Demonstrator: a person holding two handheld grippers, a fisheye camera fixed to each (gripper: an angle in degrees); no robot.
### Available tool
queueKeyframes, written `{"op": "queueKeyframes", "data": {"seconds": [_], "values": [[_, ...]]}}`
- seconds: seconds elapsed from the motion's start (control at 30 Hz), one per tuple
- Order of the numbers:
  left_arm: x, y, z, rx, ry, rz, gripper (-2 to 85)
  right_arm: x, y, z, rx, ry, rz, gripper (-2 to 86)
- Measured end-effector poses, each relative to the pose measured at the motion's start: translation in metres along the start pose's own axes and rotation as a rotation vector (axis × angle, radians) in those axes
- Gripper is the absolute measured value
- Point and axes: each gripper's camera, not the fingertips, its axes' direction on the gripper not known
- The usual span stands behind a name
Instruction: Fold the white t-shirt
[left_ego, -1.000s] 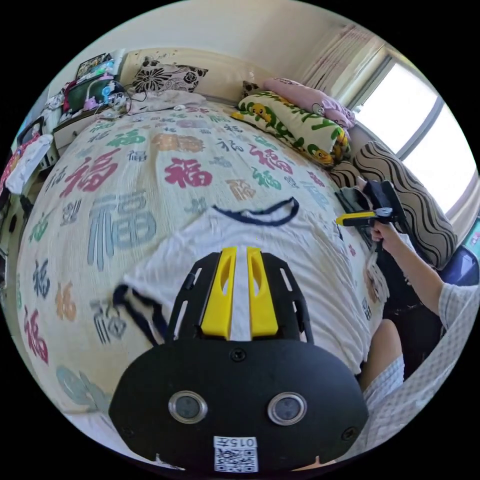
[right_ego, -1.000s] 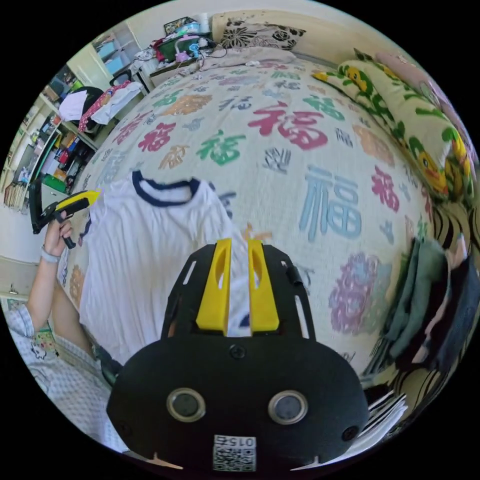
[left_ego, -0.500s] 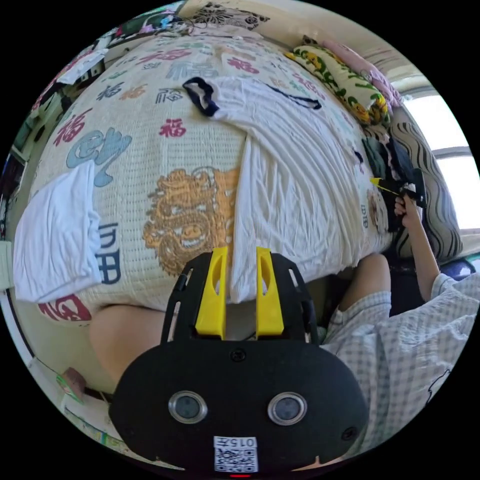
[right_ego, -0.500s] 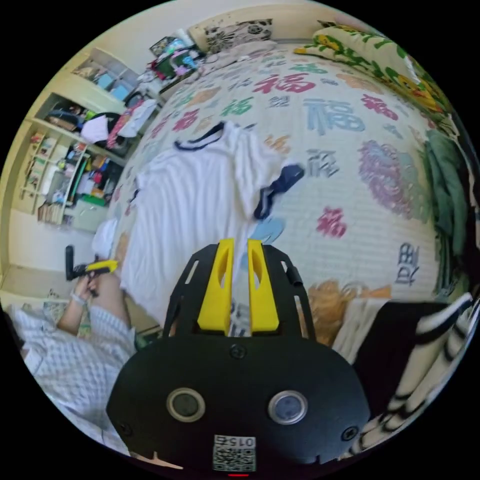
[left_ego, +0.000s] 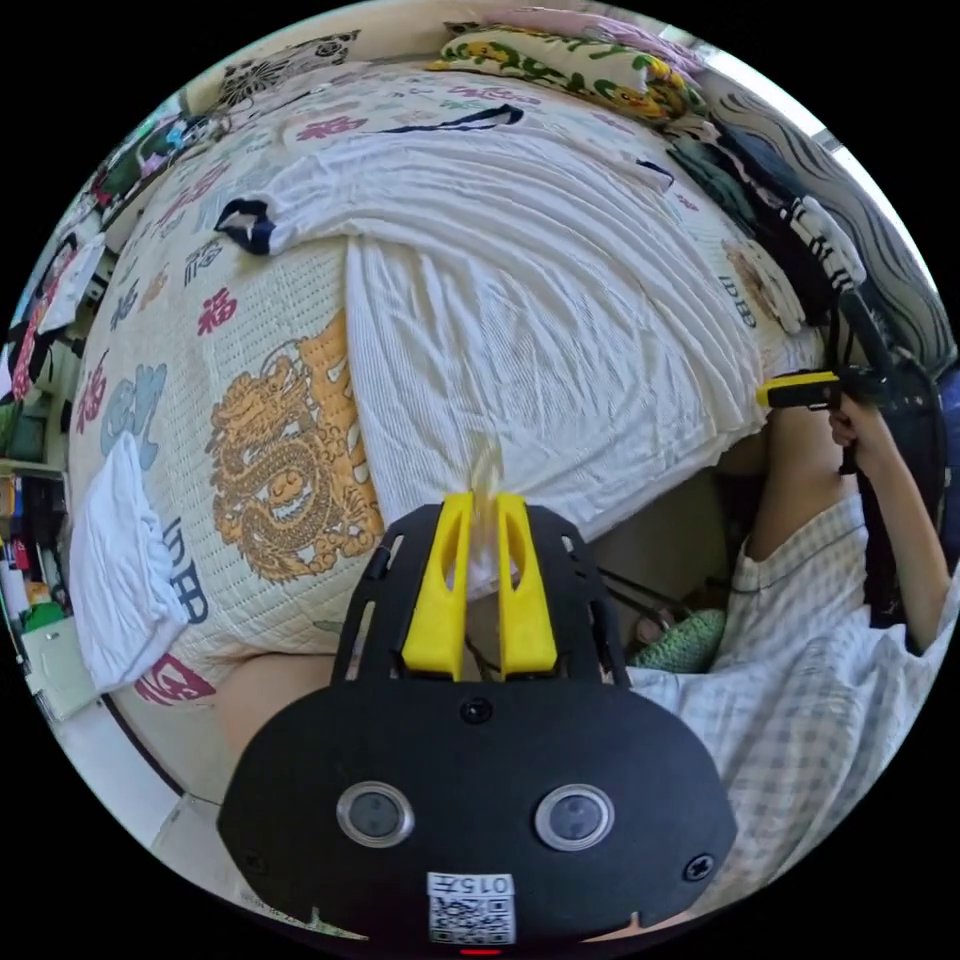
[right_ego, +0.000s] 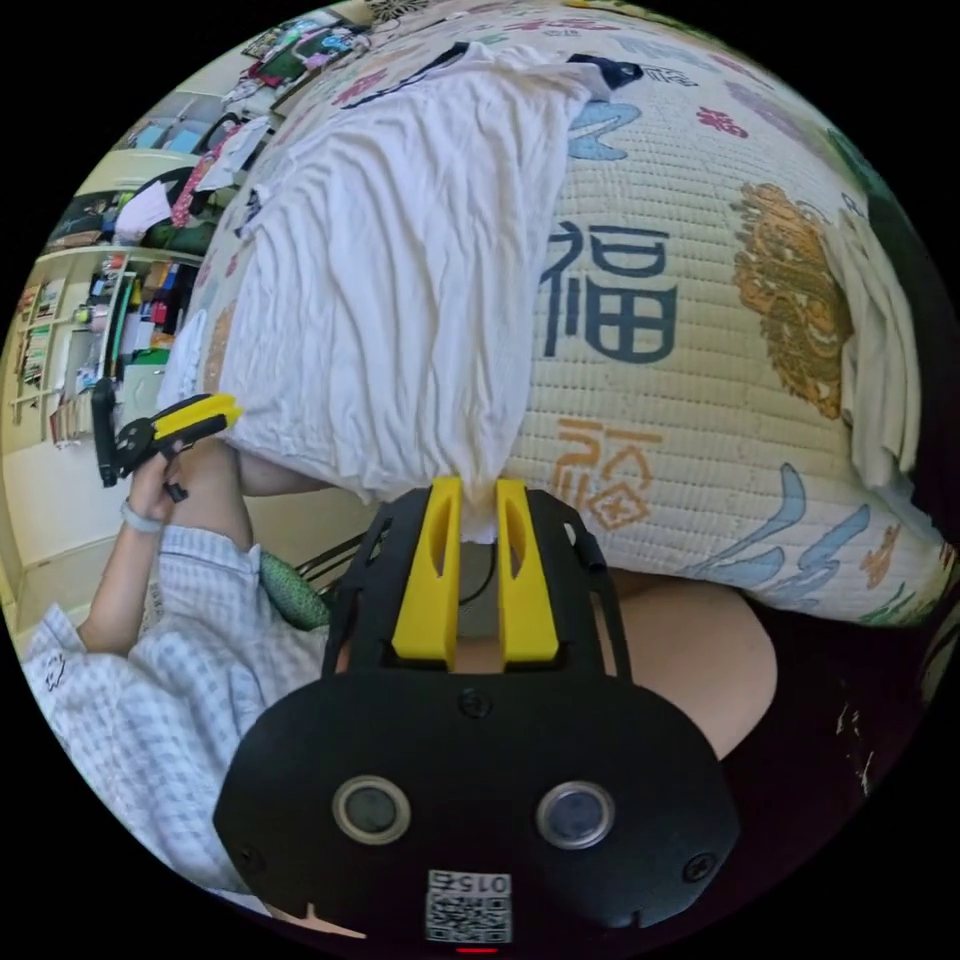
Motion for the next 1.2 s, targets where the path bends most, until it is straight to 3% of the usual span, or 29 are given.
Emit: {"op": "queueKeyframes", "data": {"seconds": [0.27,0.5,1.0,1.2], "values": [[-0.015,0.053,-0.069,0.138,0.119,-0.124,-0.5,0.027,0.035,-0.005,0.046,-0.027,-0.051,-0.1],[-0.005,0.072,-0.093,0.02,-0.007,-0.084,-0.5,0.039,0.055,0.011,-0.024,0.068,-0.11,-0.4],[-0.007,0.084,-0.117,-0.102,0.017,-0.195,-0.2,0.06,0.07,0.058,-0.102,0.221,-0.099,3.5],[-0.009,0.099,-0.145,0.017,0.083,-0.259,-0.4,0.086,0.087,0.053,0.006,0.052,-0.027,1.5]]}}
